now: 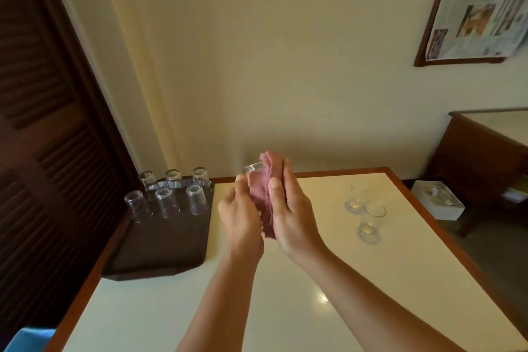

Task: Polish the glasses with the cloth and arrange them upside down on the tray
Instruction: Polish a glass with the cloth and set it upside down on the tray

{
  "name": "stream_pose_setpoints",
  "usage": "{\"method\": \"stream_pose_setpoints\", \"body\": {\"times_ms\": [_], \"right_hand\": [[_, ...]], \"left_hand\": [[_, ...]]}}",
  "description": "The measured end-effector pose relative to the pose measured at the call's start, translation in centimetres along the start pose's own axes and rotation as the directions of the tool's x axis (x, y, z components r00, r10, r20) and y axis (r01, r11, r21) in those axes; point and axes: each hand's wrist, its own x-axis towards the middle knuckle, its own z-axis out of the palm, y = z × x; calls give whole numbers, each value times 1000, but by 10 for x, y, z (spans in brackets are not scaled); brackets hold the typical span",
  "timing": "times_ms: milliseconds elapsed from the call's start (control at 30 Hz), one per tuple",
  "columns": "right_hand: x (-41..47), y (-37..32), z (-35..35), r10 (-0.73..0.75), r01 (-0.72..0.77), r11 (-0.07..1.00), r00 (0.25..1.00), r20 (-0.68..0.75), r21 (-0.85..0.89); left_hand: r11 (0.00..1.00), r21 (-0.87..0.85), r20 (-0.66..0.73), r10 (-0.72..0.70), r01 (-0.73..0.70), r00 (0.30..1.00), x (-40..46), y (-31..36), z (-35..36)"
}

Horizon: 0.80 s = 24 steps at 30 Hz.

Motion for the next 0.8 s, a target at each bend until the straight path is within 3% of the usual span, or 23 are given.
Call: {"method": "stream_pose_setpoints", "body": {"times_ms": [100,133,233,300,367,467,533,600,700,800], "right_hand": [[8,-21,-4,-103,104,987,995,13,-121],[-2,-22,-1,-132,139,971,990,49,-194],[-26,-18,-2,-62,87,984,985,159,-155],[-11,-15,-8,-32,33,999,994,103,-4],[8,-20,-15,7,-9,997,1000,23,80],[-18,-22,-11,-79,80,995,997,19,-63],[-46,-19,-12,-110,121,988,988,110,-98],[-41,-16,-17,-85,91,994,991,103,-55],[5,-19,-29,-11,9,1000,998,-61,-29],[-4,-23,-25,-112,116,982,993,32,-153]], "left_hand": [[980,-114,303,-121,162,945,-9,6,3],[973,-141,330,-126,180,936,-7,12,-1],[973,-187,269,-82,136,960,-6,19,-6],[981,-150,187,-94,123,978,-17,17,-5],[976,-121,271,-143,181,952,-27,16,-2],[956,-202,354,-131,213,926,-23,18,-3],[949,-251,305,-111,192,946,-12,14,-4],[957,-228,189,-136,178,973,-16,13,-1],[976,-78,289,-172,202,942,-30,14,11],[973,-140,320,-130,182,938,-23,21,14]]}}
